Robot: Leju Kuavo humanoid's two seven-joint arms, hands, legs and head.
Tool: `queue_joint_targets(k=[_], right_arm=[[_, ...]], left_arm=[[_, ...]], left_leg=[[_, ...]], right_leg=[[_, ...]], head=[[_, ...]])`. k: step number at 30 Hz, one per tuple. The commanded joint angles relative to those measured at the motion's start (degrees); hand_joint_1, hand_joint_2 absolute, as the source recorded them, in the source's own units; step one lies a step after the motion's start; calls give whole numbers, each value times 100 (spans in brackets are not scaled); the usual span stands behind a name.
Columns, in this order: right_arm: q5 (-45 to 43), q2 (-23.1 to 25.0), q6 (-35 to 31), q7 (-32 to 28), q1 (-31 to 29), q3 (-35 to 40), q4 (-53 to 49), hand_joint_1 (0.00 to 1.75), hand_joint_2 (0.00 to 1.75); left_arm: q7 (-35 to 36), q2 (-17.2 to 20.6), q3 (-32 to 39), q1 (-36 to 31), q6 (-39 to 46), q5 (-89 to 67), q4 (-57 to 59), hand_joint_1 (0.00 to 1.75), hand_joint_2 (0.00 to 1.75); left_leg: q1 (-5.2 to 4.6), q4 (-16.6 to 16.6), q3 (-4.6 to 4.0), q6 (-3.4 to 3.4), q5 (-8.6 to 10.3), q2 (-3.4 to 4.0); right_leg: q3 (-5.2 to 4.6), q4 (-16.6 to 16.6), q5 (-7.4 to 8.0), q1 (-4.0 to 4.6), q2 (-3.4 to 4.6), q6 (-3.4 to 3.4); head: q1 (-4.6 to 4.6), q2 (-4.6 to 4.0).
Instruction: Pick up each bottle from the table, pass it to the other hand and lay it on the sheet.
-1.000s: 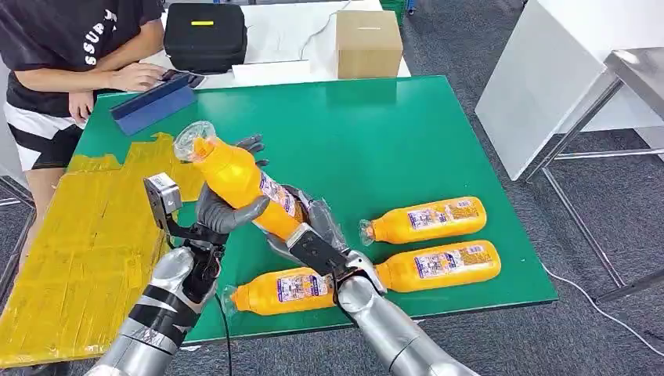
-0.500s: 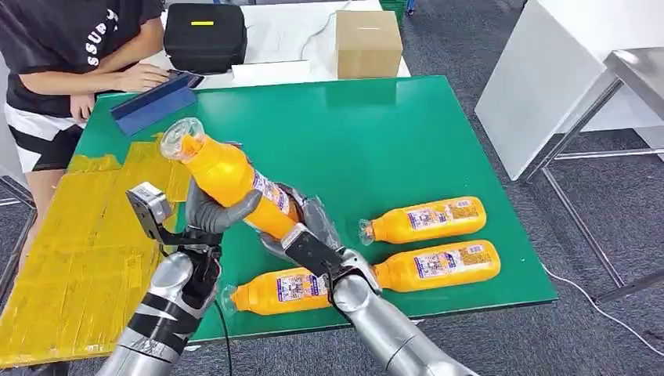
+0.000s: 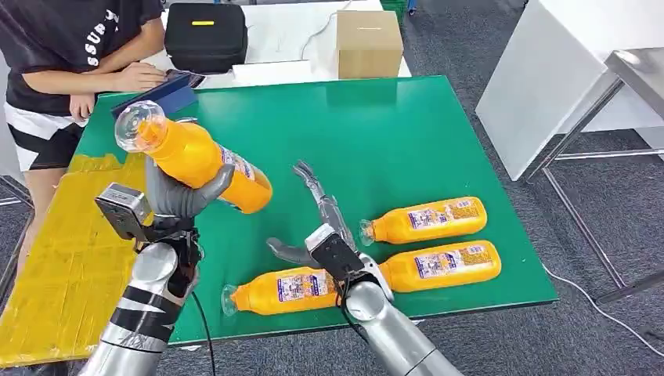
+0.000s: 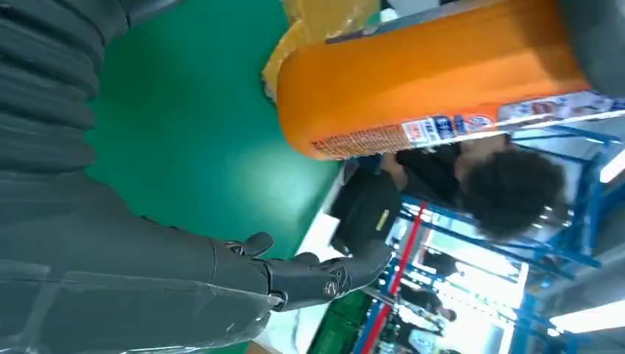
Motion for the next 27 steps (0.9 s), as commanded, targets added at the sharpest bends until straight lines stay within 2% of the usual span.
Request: queue_joint_targets(k=[1,3,5,7,8,9,10,11,12,14,27], right_arm=[[-241,-492,101,10,330,-165,-1372,0,0],[-272,-544,107,159,398,-239,-1561,0,0],[-291,-604,138,168,457,-332,-1766,0,0],[-384,-627,275,154,505,-380,-1907,0,0],[-420,-639,322,158,550,-410,-2003,0,175],[-471,-647,402,161,581,-423,-2083,0,175],[-484,-648,415,167,620,-447,-2156,0,175],[-502,-654,448,154,642,-447,-2213,0,175],[-499,-662,456,144,667,-449,-2294,0,175],[-521,-656,486,140,696,-467,-2400,0,175],[-522,-639,486,142,677,-470,-2362,0,175]], left_arm=[[204,518,116,-638,1629,-2274,533,175,175],[388,625,222,-725,1659,-2716,751,175,175],[777,888,200,-947,1644,-3735,1275,175,175],[1245,1075,193,-1111,1971,-4900,1757,175,175],[1486,1176,194,-1200,1996,-5425,2035,175,175],[1812,1269,184,-1289,1990,-6014,2326,175,175],[1784,1305,234,-1360,1992,-6154,2564,175,175],[2276,1427,143,-1491,1918,-6852,2951,175,175],[2474,1477,106,-1590,1837,-7161,3245,175,175],[2478,1506,179,-1818,1716,-7317,3987,175,175],[2463,1466,185,-1858,1743,-7330,4053,175,175]], left_leg=[[0,2,6,-2,-2,-8],[0,1,8,-3,-2,-5],[0,-1,25,-5,-7,-9],[-1,-3,15,-3,-2,-3],[-1,-3,26,-5,-5,-4],[1,-2,35,-7,-8,-3],[-1,-3,27,-6,-5,-4],[0,-3,30,-6,-6,0],[2,-3,39,-7,-9,-1],[0,-4,21,-4,-2,7],[4,2,27,-4,-9,4]], right_leg=[[8,3,-5,1,-13,-5],[9,2,-5,1,-11,-5],[25,2,-11,2,-18,-9],[13,0,-4,0,-8,-6],[24,1,-8,1,-13,-9],[33,2,-11,3,-15,-12],[24,2,-8,0,-13,-9],[26,1,-9,2,-10,-9],[36,0,-11,4,-12,-12],[16,0,-4,0,-2,-6],[26,2,-11,4,-1,-9]], head=[[0,0],[0,0],[0,0],[-4,0],[-2,0],[2,0],[-2,0],[0,0],[0,0],[-2,0],[0,0]])
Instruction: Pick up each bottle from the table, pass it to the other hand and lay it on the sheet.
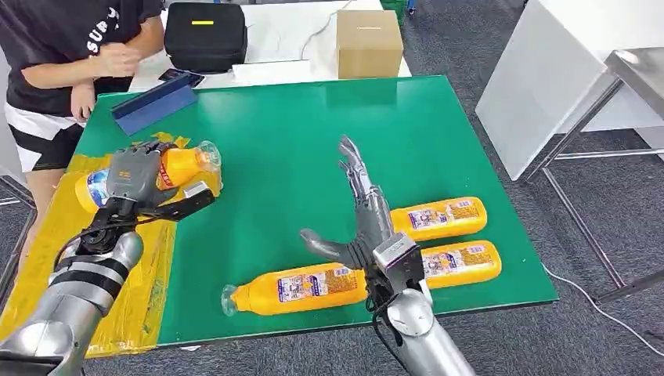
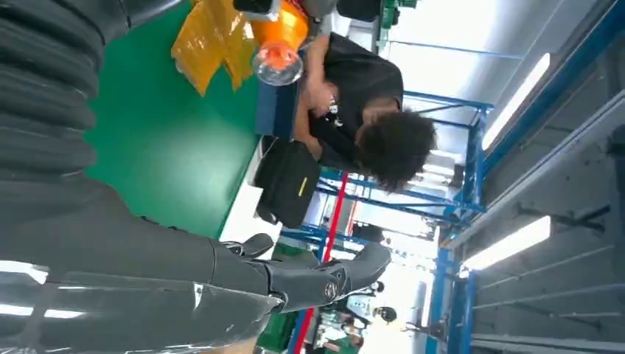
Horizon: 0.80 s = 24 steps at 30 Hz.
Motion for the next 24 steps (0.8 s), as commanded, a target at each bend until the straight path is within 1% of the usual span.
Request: queue_joint_targets(k=[1,15,16,17,18,21,22,23,24], right_arm=[[-28,-150,21,9,-58,-48,-9,0,175],[-28,-150,21,9,-58,-48,-9,0,175],[-36,-157,45,7,-57,-44,-11,0,175],[-47,-147,71,10,-60,-45,-10,0,175],[-11,-103,9,-12,-60,-39,-92,0,175],[-8,-103,2,-12,-75,-25,-81,0,175],[-7,-106,-6,-12,-83,-10,-68,0,175],[-7,-106,-10,-12,-92,-2,-52,0,175],[13,-110,9,32,-169,53,46,0,175]], left_arm=[[21,37,-49,-454,-29,-17,821,175,175],[21,37,-49,-454,-29,-17,821,175,175],[179,54,-67,-507,-288,-138,1002,175,175],[384,105,-64,-548,-396,-290,1259,175,175],[817,185,321,-539,-543,-255,2251,175,175],[761,178,450,-478,-599,-141,2317,175,175],[530,120,731,-403,-718,180,2338,175,175],[449,106,830,-341,-725,282,2352,175,175],[217,4,1138,-110,-914,663,2351,175,175]], left_leg=[[3,2,18,-3,-8,1],[3,3,22,-3,-10,-3],[3,1,10,-2,-4,-2],[5,3,22,-4,-10,-3],[2,1,14,-2,-6,-3],[3,0,28,-5,-12,12],[1,-2,22,-3,-8,11],[3,-2,33,-5,-12,5],[0,-3,25,-2,-9,7]], right_leg=[[19,0,-6,4,-7,-6],[23,0,-10,6,-13,-7],[11,-1,-4,5,-8,-4],[24,0,-10,7,-13,-7],[15,0,-6,4,-11,-5],[24,-1,-8,5,1,-8],[17,-2,-5,3,2,-5],[30,-2,-11,5,-5,-8],[22,-3,-7,2,-1,-5]], head=[[-2,0],[-2,0],[-2,0],[-2,0],[-2,0],[-2,0],[-2,0],[0,0],[-4,0]])
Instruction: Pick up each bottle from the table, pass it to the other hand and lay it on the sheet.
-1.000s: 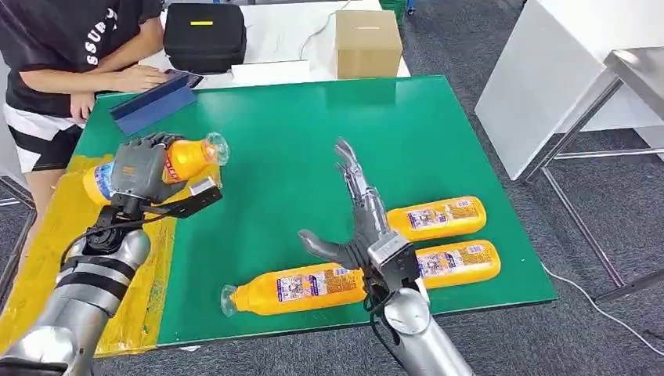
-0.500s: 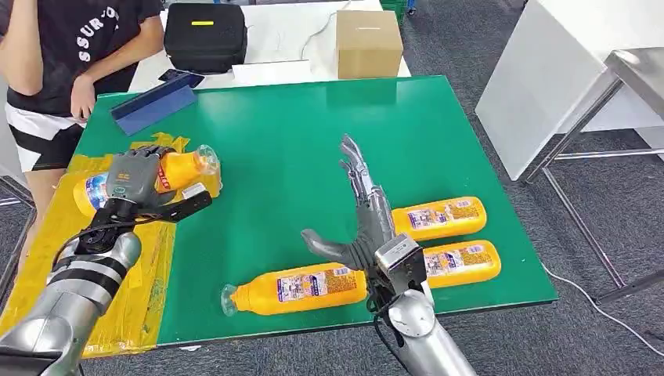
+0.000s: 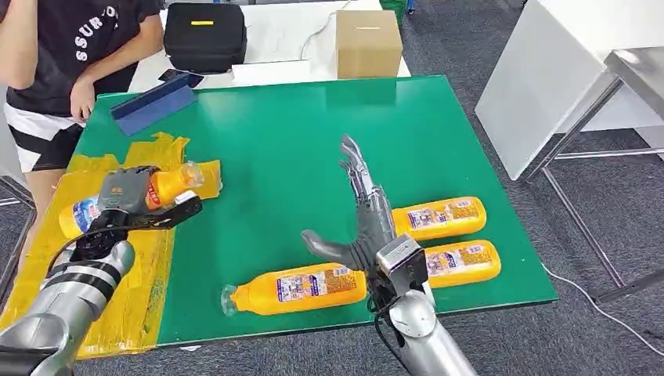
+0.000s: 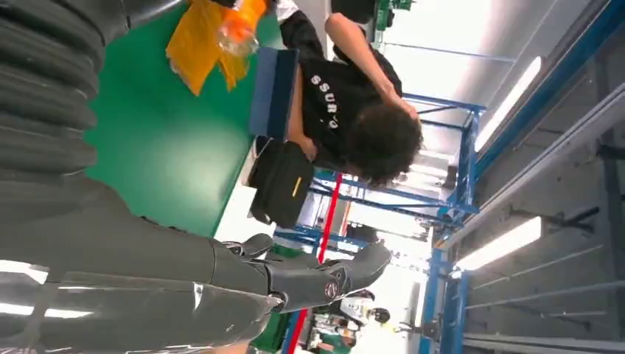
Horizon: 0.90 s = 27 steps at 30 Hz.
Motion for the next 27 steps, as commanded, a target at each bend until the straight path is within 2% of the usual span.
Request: queue_joint_targets(k=[1,3,8,11,15,16,17,18,22,27], right_arm=[[10,-65,-26,33,-253,76,256,0,175],[9,-61,-28,33,-297,103,332,0,175],[8,-60,-33,35,-346,140,395,0,175],[-4,-52,-31,58,-366,162,420,0,175],[-13,-58,-37,75,-387,182,452,0,175],[-16,-60,-40,80,-398,186,475,0,175],[-17,-59,-41,83,-404,188,493,0,175],[-17,-60,-45,85,-411,193,515,0,175],[-22,-49,-64,96,-420,187,602,0,175],[-25,-7,-73,109,-434,185,688,0,175]], left_arm=[[-658,-214,1071,260,-289,999,1097,175,175],[-882,-302,1268,329,-305,1241,1163,175,175],[-850,-323,1412,356,-483,1388,1249,175,175],[-801,-327,1523,407,-516,1481,1254,175,175],[-1075,-393,1765,477,-611,1767,1219,173,175],[-1192,-435,1838,496,-598,1856,1201,155,175],[-1259,-461,1867,505,-597,1897,1185,65,175],[-1368,-493,1917,516,-587,1964,1168,0,175],[-1689,-605,2089,547,-362,2213,1074,0,175],[-1610,-606,2258,492,-75,2375,1027,0,175]], left_leg=[[-4,-7,25,-1,-7,11],[-4,-11,59,-2,-21,21],[-6,-8,20,-1,-5,6],[-6,-10,35,-4,-12,20],[-6,-12,44,-8,-13,18],[-7,-10,35,-7,-10,14],[-9,-11,36,-6,-9,12],[-8,-14,54,-7,-15,17],[-7,-11,43,-6,-9,7],[-4,-11,46,-6,-11,7]], right_leg=[[21,-6,-4,-2,5,-3],[53,-10,-14,-1,9,-8],[19,-3,-4,-5,2,-3],[29,-6,-3,-3,15,-6],[33,-7,-3,-1,13,-7],[24,-3,-2,-2,12,-4],[25,0,-2,-3,10,-4],[41,-4,-5,-2,12,-7],[31,1,-4,-2,5,-5],[37,0,-5,-2,2,-6]], head=[[0,0],[-2,0],[0,0],[-2,0],[-2,0],[-4,0],[-4,0],[-4,0],[-4,0],[-2,0]])
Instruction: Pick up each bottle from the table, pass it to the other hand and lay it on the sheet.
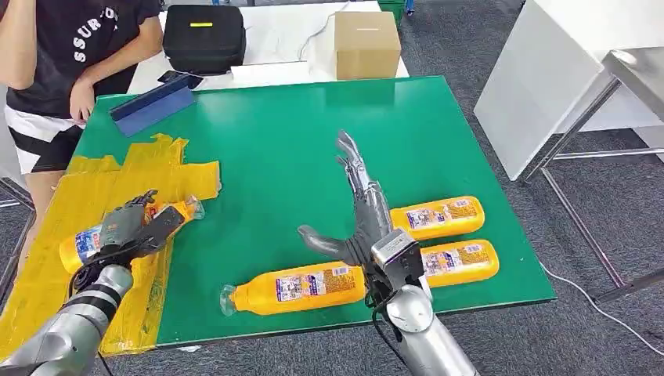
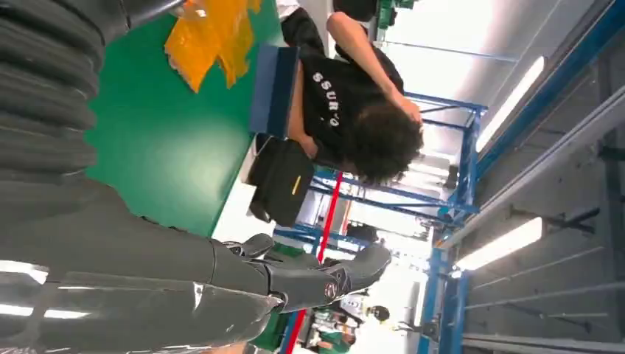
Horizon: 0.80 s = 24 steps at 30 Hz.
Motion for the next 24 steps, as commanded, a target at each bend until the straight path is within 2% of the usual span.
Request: queue_joint_targets(k=[1,7,24], right_arm=[[-30,-14,-34,48,-286,134,561,0,175],[25,13,-52,95,-315,138,667,0,175],[187,-26,-78,155,-296,179,780,0,175]], left_arm=[[-5,-241,618,90,298,291,257,0,175],[8,-266,699,87,561,356,219,0,175],[-129,-317,734,72,632,435,132,0,175]], left_leg=[[-2,-5,18,0,-4,7],[-4,-7,24,-1,-5,7],[-3,-7,30,-2,-7,6]], right_leg=[[17,-5,-2,-1,2,-2],[23,-6,-3,-3,1,-5],[29,-7,-5,-2,-2,-6]], head=[[2,0],[2,0],[2,0]])
